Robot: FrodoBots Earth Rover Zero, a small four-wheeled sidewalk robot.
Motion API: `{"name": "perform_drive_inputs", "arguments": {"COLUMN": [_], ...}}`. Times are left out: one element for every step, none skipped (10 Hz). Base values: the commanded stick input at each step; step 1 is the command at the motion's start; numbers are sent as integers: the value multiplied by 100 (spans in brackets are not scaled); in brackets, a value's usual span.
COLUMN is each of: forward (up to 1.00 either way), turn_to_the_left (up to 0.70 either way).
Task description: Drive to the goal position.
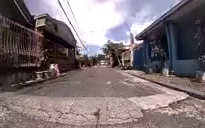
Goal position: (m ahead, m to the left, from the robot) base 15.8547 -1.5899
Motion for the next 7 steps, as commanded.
{"name": "perform_drive_inputs", "arguments": {"forward": [70,70,70,70,70,70,70], "turn_to_the_left": [0,0,0,0,0,0,0]}}
